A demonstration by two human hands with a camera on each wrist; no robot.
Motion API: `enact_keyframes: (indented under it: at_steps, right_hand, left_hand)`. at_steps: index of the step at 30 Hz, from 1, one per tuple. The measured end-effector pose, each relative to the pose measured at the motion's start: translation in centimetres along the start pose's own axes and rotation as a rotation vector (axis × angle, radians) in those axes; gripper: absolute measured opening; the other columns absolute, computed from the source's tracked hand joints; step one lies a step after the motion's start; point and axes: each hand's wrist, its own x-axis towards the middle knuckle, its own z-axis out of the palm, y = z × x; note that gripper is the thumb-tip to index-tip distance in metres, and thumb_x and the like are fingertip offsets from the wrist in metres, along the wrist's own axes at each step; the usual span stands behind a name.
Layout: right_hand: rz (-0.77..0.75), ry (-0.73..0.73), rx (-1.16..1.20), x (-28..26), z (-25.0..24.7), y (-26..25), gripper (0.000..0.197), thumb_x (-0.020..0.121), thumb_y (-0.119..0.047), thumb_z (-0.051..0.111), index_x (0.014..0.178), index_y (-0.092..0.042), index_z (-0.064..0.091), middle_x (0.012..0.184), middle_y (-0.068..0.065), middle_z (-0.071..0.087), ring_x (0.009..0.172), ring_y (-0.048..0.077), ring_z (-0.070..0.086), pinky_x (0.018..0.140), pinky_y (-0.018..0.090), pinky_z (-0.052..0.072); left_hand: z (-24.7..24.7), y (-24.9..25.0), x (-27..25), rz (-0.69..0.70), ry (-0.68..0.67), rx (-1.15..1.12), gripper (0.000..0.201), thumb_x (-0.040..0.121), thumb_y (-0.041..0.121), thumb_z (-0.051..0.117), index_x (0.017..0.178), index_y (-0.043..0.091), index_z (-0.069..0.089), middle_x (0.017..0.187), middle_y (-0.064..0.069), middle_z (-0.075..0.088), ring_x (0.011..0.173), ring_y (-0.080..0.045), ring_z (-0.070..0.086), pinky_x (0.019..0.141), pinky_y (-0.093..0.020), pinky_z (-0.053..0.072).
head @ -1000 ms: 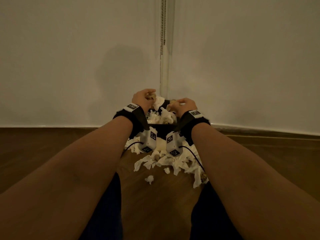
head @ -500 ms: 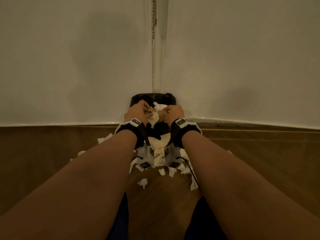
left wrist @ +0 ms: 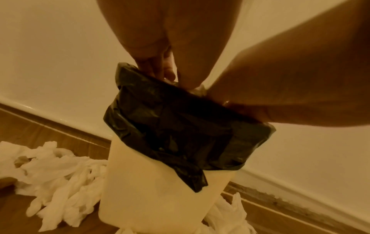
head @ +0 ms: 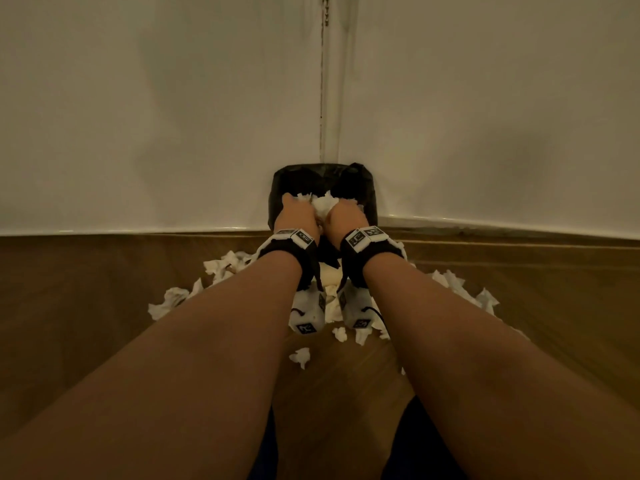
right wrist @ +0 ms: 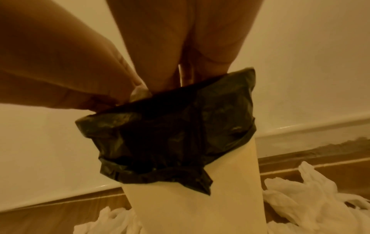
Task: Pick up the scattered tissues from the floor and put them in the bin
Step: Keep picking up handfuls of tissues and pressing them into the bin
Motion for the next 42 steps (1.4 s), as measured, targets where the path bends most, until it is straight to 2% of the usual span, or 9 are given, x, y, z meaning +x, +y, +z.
enact_keyframes:
  at_steps: [4,7,16,20,24,28,31,35,42]
  right_hand:
    - [-0.088,-0.14,-0.16,0.9,1.2,-0.2,0.051,0.099,-0.03,0.036,0.147,-0.016,0.028,0.154,0.016,0.018,0.142,0.032,0.016,0.116,0.043,0.02]
    - [-0.134,-0.171,-0.165,0.9,1.4,0.0,0.057,0.098,-0.032,0.036,0.15,-0.021,0.016,0.155,0.017,0.009,0.143,0.035,0.007,0.117,0.048,0.017]
    - [-0.231,-0.095,-0.225,1.0,2.2,0.5,0.038,0.099,-0.026,0.031,0.129,-0.014,0.051,0.127,0.015,0.056,0.113,0.031,0.055,0.095,0.041,0.048]
    - [-0.252,-0.038,-0.255,1.3,2.3,0.5,0.032,0.097,-0.021,0.035,0.111,-0.011,0.063,0.11,0.011,0.065,0.097,0.031,0.062,0.088,0.04,0.052]
    - [-0.222,-0.066,-0.224,1.7,2.3,0.7,0.035,0.098,-0.025,0.038,0.125,-0.013,0.056,0.124,0.014,0.059,0.11,0.033,0.057,0.097,0.043,0.046]
    - [-0.076,-0.041,-0.177,1.9,2.2,0.4,0.057,0.096,-0.042,0.032,0.149,-0.022,0.021,0.154,0.013,0.023,0.14,0.036,0.02,0.113,0.053,0.019]
    - [-0.027,0.041,-0.157,1.5,2.0,0.1,0.049,0.097,-0.035,0.027,0.139,-0.015,0.04,0.144,0.014,0.034,0.133,0.035,0.028,0.109,0.051,0.022]
    - [0.051,0.195,-0.057,0.4,1.2,-0.4,0.047,0.098,-0.033,0.023,0.121,-0.01,0.057,0.127,0.013,0.049,0.121,0.032,0.042,0.102,0.047,0.03]
    - [0.089,0.425,-0.082,-2.1,0.0,-2.0,0.032,0.095,-0.026,0.039,0.116,-0.011,0.057,0.125,0.012,0.049,0.121,0.032,0.039,0.101,0.045,0.032]
  left_hand:
    - [-0.1,0.1,0.9,-0.044,-0.181,0.081,0.035,0.098,0.011,0.037,0.13,0.001,0.048,0.134,-0.018,0.047,0.118,-0.031,0.052,0.092,-0.035,0.044]
    - [0.0,-0.1,1.5,0.018,-0.233,0.189,0.031,0.098,0.011,0.037,0.119,0.003,0.058,0.126,-0.016,0.054,0.112,-0.03,0.056,0.08,-0.034,0.046]
    - [1.2,-1.2,3.3,0.176,-0.331,0.388,0.026,0.096,0.012,0.04,0.107,0.006,0.063,0.113,-0.013,0.062,0.1,-0.029,0.061,0.069,-0.031,0.042]
    - [1.3,-1.1,4.6,0.189,-0.418,0.43,0.026,0.096,0.014,0.043,0.112,0.004,0.061,0.117,-0.016,0.061,0.103,-0.032,0.061,0.084,-0.037,0.048]
    - [2.2,-0.9,5.8,0.093,-0.488,0.528,0.04,0.097,0.018,0.045,0.134,0.003,0.046,0.139,-0.02,0.045,0.124,-0.036,0.047,0.106,-0.045,0.038]
    - [0.6,-0.8,4.7,0.164,-0.435,0.539,0.051,0.096,0.027,0.047,0.143,0.011,0.034,0.149,-0.019,0.03,0.129,-0.036,0.04,0.105,-0.045,0.038]
    - [-0.9,-0.7,3.4,0.225,-0.388,0.431,0.049,0.1,0.026,0.036,0.145,0.009,0.029,0.149,-0.017,0.032,0.131,-0.032,0.04,0.104,-0.039,0.036]
    - [-5.0,-1.0,2.0,0.292,-0.316,0.238,0.039,0.102,0.022,0.031,0.128,0.003,0.053,0.13,-0.017,0.054,0.117,-0.03,0.052,0.094,-0.032,0.04]
    - [-9.8,-6.1,1.0,0.246,-0.179,0.107,0.037,0.1,0.017,0.032,0.129,0.014,0.054,0.13,-0.011,0.056,0.117,-0.029,0.053,0.095,-0.032,0.041]
